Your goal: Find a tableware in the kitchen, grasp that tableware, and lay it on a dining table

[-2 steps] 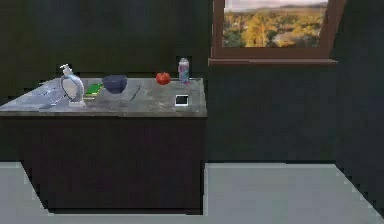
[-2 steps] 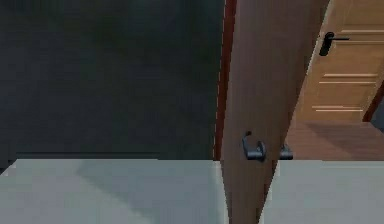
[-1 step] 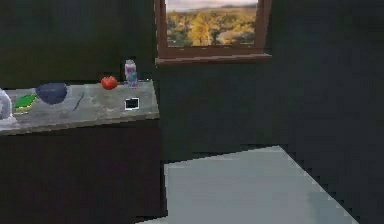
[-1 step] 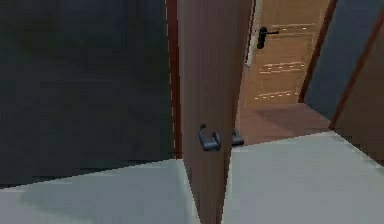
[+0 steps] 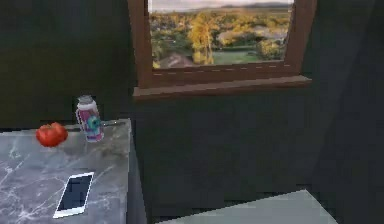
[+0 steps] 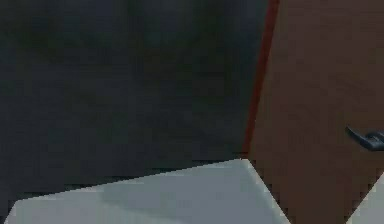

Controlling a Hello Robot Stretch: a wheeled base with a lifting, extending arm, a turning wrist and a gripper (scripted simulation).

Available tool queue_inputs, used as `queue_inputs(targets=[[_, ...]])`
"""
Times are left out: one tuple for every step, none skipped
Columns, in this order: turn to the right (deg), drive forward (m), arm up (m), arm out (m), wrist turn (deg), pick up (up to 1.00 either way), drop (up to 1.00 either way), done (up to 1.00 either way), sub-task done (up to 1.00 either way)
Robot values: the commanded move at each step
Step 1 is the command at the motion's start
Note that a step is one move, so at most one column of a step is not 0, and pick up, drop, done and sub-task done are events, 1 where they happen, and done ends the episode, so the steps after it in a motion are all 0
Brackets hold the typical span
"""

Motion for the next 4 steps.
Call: queue_inputs(targets=[[-45.0,0.00,0.00,0.00,0.0,0.00,0.00,0.00,0.00],[-45.0,0.00,0.00,0.00,0.0,0.00,0.00,0.00,0.00],[-45.0,0.00,0.00,0.00,0.0,0.00,0.00,0.00,0.00],[-12.0,0.00,0.00,0.00,0.0,0.00,0.00,0.00,0.00]])
